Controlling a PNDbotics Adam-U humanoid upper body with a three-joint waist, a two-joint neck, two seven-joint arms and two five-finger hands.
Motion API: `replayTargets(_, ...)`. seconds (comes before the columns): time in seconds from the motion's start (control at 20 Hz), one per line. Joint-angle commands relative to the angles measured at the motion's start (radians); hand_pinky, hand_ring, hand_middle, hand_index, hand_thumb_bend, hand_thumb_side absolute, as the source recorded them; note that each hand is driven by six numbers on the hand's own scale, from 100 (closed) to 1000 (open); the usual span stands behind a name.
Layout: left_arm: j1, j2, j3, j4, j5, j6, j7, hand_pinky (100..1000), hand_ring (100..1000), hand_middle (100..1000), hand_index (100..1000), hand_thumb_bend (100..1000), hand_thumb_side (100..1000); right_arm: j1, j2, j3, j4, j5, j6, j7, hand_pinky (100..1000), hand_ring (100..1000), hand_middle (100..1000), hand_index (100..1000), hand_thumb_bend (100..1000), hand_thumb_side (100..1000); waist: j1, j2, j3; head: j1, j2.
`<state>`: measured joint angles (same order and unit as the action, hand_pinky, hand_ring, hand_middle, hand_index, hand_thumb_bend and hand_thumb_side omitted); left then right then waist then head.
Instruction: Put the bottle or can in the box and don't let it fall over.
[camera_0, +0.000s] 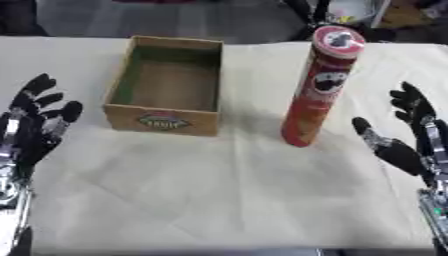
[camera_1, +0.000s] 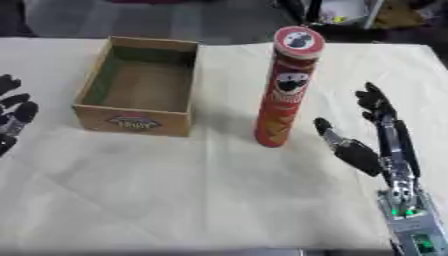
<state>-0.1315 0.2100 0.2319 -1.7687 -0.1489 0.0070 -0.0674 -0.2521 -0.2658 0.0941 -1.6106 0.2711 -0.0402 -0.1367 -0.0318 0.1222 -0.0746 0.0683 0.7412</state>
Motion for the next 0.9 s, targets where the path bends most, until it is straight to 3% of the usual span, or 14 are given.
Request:
replayTargets(0.05, -0.004, 0.008, 0.005, -0.008, 0.006, 0.0, -0.001, 751, 844, 868, 949, 780, 615, -0.034, -0.033, 0.022, 0.007, -0.007, 0.0, 0.025, 909, 915, 872, 1000, 521, 399, 0.013, -0.029, 0.002, -0.007, -0.016)
replayTargets(0.9, -0.004, 0.007, -0.001, -0.007, 0.008, -0.003, -0.008, 752, 846, 869, 950, 784, 615, -0.175, -0.028, 0.089, 0.136, -0.059, -0.012, 0.08, 906, 911, 869, 1000, 519, 403, 0.016, -0.031, 0.015, -0.021, -0.024)
